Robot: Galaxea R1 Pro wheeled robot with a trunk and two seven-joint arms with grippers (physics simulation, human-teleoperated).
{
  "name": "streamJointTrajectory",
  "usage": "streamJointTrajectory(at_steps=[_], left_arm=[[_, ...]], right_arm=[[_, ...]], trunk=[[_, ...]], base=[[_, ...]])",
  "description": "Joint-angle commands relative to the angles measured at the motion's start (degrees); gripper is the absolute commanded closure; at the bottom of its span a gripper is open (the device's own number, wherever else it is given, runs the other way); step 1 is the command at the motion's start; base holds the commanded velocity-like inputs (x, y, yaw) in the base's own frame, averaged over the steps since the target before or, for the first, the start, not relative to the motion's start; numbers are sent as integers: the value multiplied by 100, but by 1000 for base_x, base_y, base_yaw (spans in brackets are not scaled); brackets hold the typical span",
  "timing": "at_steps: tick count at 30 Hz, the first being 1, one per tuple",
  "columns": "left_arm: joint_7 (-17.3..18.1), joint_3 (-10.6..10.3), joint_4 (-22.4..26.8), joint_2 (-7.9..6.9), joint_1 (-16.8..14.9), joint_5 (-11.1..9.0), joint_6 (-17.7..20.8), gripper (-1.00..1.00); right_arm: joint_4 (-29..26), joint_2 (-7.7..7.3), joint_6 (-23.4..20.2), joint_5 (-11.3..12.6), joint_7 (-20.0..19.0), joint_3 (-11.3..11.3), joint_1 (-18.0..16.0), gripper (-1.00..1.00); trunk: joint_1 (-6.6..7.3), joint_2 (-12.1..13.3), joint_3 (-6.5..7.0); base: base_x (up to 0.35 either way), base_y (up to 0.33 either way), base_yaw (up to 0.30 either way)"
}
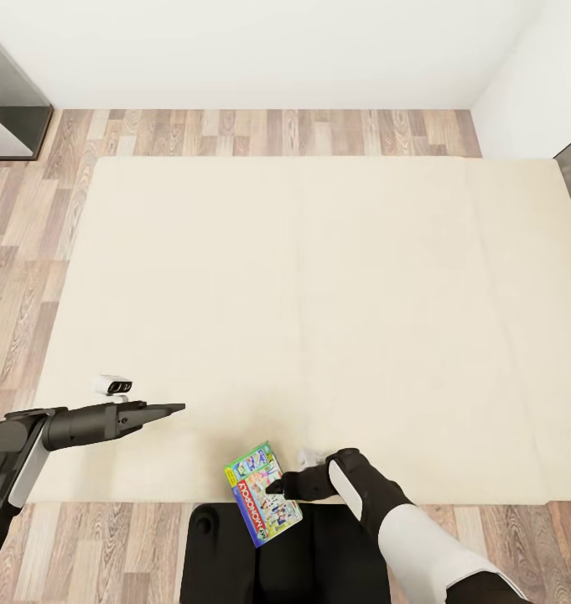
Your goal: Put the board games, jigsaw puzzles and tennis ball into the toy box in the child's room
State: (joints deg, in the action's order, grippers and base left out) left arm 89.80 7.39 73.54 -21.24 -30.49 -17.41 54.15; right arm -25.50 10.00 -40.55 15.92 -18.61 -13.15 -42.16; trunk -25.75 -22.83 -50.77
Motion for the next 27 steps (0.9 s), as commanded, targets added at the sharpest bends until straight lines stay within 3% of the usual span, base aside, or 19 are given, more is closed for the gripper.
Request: streamJointTrajectory(at_steps=[1,27], left_arm=[[20,-1,2,-3,0,-1,61,-100],[20,-1,2,-3,0,0,61,-100]], right_arm=[[-2,0,-29,8,6,-8,-2,-100],[7,0,180,-34,16,-64,3,-100]], trunk=[[-3,-9,-6],[-3,-9,-6]], base=[[0,0,0],[0,0,0]])
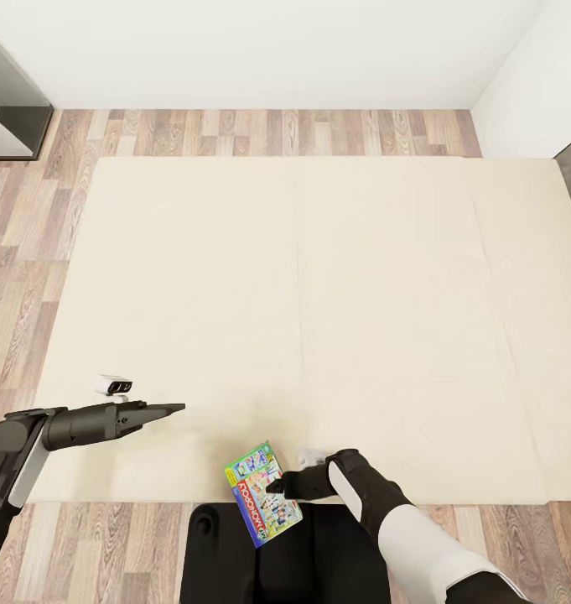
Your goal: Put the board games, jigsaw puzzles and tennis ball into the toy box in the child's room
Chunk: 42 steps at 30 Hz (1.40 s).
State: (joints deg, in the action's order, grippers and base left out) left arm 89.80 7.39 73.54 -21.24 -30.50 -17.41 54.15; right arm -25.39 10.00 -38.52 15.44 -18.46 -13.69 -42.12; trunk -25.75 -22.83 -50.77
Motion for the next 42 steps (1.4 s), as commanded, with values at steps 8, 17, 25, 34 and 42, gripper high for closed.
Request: streamJointTrajectory(at_steps=[8,17,25,34,42], left_arm=[[20,-1,2,-11,0,-7,61,-100],[20,-1,2,-45,0,-8,61,-100],[20,-1,2,-75,0,-8,61,-100],[20,-1,2,-81,0,-8,61,-100],[20,-1,-4,-82,0,-8,61,-100]], right_arm=[[-8,0,-1,12,-5,-10,1,-100],[-13,0,-2,39,-64,-6,2,-100],[-18,0,-18,93,-106,-2,2,-100],[-18,0,-9,76,-275,-5,2,-100],[-18,0,24,50,-335,-7,2,-100]], trunk=[[-3,-9,-6],[-3,-9,-6],[-3,-9,-6],[-3,-9,-6],[-3,-9,-6]], base=[[0,0,0],[0,0,0],[0,0,0],[0,0,0],[0,0,0]])
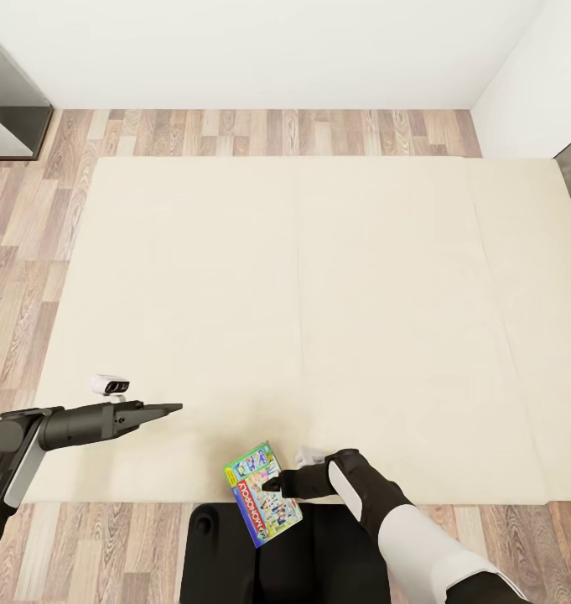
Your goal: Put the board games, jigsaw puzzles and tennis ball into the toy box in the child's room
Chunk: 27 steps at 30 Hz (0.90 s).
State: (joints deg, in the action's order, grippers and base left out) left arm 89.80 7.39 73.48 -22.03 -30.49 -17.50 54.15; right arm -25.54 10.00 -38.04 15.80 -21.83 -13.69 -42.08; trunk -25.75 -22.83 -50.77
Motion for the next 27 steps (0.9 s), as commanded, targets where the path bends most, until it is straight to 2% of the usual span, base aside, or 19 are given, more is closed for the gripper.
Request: streamJointTrajectory(at_steps=[1,27], left_arm=[[20,-1,2,-3,0,0,61,-100],[20,-1,-1,-9,0,-8,61,-100]], right_arm=[[-3,0,-7,14,0,-9,-2,-100],[-3,0,146,11,-6,-11,-2,-100]], trunk=[[-3,-9,-6],[-3,-9,-6]], base=[[0,0,0],[0,26,0]])
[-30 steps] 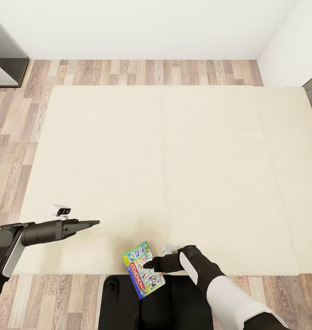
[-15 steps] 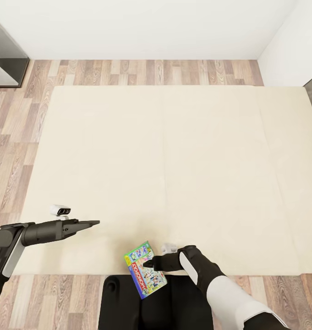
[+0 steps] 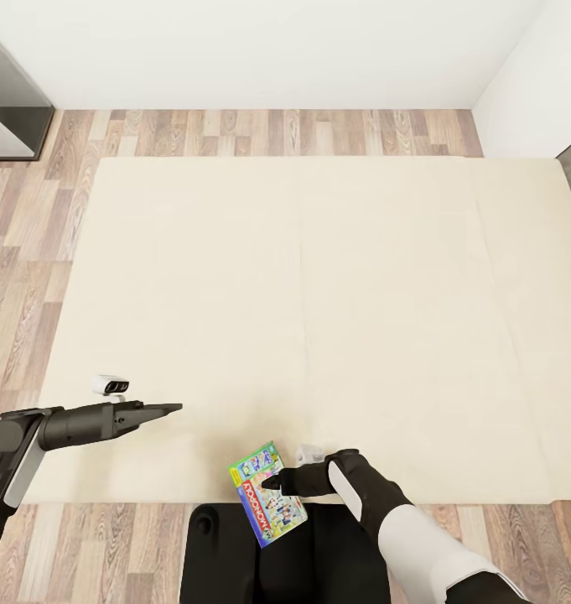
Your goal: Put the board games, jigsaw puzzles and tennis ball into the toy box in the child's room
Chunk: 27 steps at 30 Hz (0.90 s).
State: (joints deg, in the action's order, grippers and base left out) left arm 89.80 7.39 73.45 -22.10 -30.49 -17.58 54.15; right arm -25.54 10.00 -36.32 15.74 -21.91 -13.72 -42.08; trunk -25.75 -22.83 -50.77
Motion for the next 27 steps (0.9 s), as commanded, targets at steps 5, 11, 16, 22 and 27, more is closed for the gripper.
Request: streamJointTrajectory(at_steps=[5,11,16,22,27], left_arm=[[20,-1,2,-2,0,0,61,-100],[20,-1,2,-1,0,0,61,-100],[20,-1,2,0,0,0,61,-100],[20,-1,2,-3,0,0,61,-100],[20,-1,2,-4,0,0,61,-100]], right_arm=[[-4,0,-25,15,2,-8,-2,-100],[-4,0,-24,17,2,-8,-2,-100],[-5,0,-24,17,2,-8,-2,-100],[-11,0,-24,17,2,-8,-2,-100],[-12,0,-24,17,2,-8,-2,-100]], trunk=[[-3,-9,-6],[-3,-9,-6],[-3,-9,-6],[-3,-9,-6],[-3,-9,-6]], base=[[0,23,0],[0,12,0],[0,9,0],[0,80,0],[0,70,0]])
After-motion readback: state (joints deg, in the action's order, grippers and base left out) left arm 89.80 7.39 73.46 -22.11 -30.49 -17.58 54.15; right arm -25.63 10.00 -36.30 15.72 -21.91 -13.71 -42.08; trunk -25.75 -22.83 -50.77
